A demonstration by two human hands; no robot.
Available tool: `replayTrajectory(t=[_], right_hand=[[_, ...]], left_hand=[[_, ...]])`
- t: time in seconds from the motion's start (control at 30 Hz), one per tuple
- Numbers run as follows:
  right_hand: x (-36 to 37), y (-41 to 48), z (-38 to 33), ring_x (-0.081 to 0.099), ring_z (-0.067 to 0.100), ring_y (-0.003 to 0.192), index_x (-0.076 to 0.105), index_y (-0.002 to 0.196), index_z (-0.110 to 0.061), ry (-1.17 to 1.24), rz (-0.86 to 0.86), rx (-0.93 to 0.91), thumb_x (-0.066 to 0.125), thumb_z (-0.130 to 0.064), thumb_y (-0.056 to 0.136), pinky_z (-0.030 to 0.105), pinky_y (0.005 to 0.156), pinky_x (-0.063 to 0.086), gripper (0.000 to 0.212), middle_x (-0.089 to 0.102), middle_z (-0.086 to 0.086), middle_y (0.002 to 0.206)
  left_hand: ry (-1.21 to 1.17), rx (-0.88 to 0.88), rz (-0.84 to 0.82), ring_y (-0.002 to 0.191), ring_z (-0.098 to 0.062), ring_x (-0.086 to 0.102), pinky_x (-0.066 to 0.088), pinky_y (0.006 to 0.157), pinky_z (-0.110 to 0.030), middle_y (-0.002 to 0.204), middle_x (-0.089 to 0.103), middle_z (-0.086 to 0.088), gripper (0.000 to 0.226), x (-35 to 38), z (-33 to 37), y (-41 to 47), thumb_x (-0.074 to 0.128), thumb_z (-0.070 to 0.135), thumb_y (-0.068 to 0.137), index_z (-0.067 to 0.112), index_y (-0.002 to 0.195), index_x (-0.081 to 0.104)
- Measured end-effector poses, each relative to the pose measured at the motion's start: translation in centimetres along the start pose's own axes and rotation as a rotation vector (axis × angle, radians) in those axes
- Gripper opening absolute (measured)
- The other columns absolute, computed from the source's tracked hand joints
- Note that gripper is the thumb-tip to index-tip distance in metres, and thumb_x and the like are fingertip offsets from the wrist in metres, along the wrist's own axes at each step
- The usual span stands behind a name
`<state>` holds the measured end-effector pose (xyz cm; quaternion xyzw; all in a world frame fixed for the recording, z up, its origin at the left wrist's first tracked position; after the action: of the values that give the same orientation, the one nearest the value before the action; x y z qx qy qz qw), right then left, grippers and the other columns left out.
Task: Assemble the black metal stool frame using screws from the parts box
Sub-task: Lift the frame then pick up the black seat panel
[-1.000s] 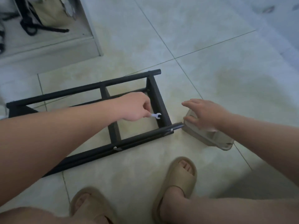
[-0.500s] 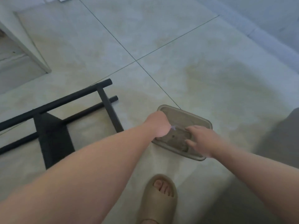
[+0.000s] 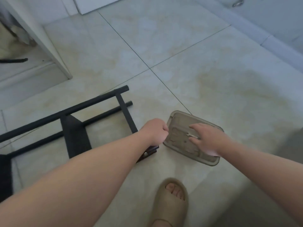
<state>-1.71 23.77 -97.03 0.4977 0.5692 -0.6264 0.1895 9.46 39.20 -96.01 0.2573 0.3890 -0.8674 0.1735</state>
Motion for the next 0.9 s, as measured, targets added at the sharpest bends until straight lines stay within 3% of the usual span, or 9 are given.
replayTrajectory(t=[0.03,0.07,0.1,0.17,0.23,0.5,0.63,0.77,0.9], right_hand=[[-0.8,-0.1,-1.2,0.044,0.021,0.139,0.035,0.153,-0.028,-0.005,0.004,-0.019,0.047,-0.050,0.101,0.034,0.107,0.039,0.058,0.043,-0.005,0.155],[-1.6,-0.1,-2.6,0.045,0.022,0.139,0.033,0.154,-0.028,-0.012,0.009,-0.043,0.047,-0.050,0.102,0.034,0.107,0.039,0.058,0.042,-0.005,0.156],[-2.4,0.0,-4.0,0.045,0.022,0.138,0.032,0.155,-0.028,-0.018,0.016,-0.072,0.047,-0.050,0.102,0.035,0.108,0.040,0.059,0.042,-0.004,0.156],[-3.9,0.1,-7.0,0.045,0.021,0.139,0.032,0.155,-0.027,-0.022,0.032,-0.135,0.047,-0.048,0.102,0.036,0.109,0.040,0.059,0.041,-0.004,0.156],[-4.9,0.3,-9.8,0.041,0.020,0.141,0.031,0.156,-0.028,-0.027,0.034,-0.177,0.048,-0.048,0.103,0.037,0.110,0.039,0.059,0.039,-0.006,0.158],[-4.6,2.9,-17.5,0.043,0.022,0.140,0.024,0.157,-0.028,-0.119,-0.036,-0.221,0.047,-0.049,0.102,0.043,0.108,0.043,0.063,0.037,-0.005,0.159],[-2.0,4.3,-19.0,0.050,0.026,0.134,0.021,0.157,-0.024,-0.147,-0.117,-0.166,0.048,-0.052,0.101,0.046,0.104,0.046,0.068,0.045,0.000,0.154],[0.2,5.1,-19.1,0.053,0.028,0.130,0.022,0.156,-0.023,-0.132,-0.204,-0.131,0.051,-0.051,0.100,0.045,0.103,0.045,0.069,0.055,0.001,0.146],[1.3,5.6,-19.4,0.058,0.028,0.117,0.030,0.151,-0.019,-0.025,-0.225,-0.089,0.056,-0.045,0.099,0.038,0.094,0.046,0.064,0.064,0.003,0.131]], left_hand=[[0.041,0.000,0.007,0.082,-0.031,0.056,0.045,0.074,-0.030,0.082,0.064,-0.012,0.024,-0.9,-0.7,-1.1,0.050,0.004,0.089,0.007,0.081,0.072],[0.076,-0.009,0.019,0.076,-0.029,0.049,0.042,0.071,-0.030,0.075,0.055,-0.011,0.025,-1.9,-1.6,-2.2,0.050,0.004,0.088,0.017,0.070,0.062],[0.109,-0.014,0.030,0.075,-0.028,0.047,0.043,0.072,-0.030,0.075,0.052,-0.010,0.020,-3.0,-2.5,-3.4,0.050,0.005,0.089,0.016,0.072,0.049],[0.154,-0.043,0.063,0.090,-0.029,0.059,0.049,0.083,-0.032,0.094,0.065,-0.011,0.016,-5.2,-4.7,-5.5,0.054,0.013,0.094,0.024,0.089,0.065],[0.185,-0.083,0.110,0.107,-0.023,0.061,0.050,0.092,-0.033,0.116,0.067,-0.004,0.019,-7.4,-7.2,-7.5,0.056,0.020,0.098,0.020,0.112,0.069],[0.239,-0.340,0.181,0.122,-0.029,0.054,0.048,0.099,-0.039,0.141,0.048,-0.008,0.053,-12.1,-18.5,-13.8,0.059,0.031,0.096,0.017,0.144,0.041],[0.043,-0.511,0.260,0.121,-0.033,0.054,0.050,0.096,-0.042,0.143,0.045,-0.013,0.068,-11.7,-23.5,-15.0,0.066,0.030,0.093,0.009,0.148,0.031],[-0.136,-0.529,0.277,0.111,-0.032,0.060,0.051,0.088,-0.038,0.124,0.060,-0.012,0.066,-10.6,-26.2,-14.7,0.068,0.032,0.093,0.010,0.144,0.033],[-0.424,-0.564,0.247,0.103,-0.037,0.068,0.059,0.087,-0.046,0.115,0.067,-0.022,0.046,-8.9,-27.3,-13.6,0.067,0.020,0.093,-0.001,0.131,0.052]])
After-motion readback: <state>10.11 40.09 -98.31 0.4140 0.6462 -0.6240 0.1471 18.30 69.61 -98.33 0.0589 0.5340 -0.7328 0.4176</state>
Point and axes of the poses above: each hand's wrist, its own y-axis towards the middle knuckle, its own x-axis out of the palm, z = x × y, the point moved 6 cm from there along y, towards the middle knuckle
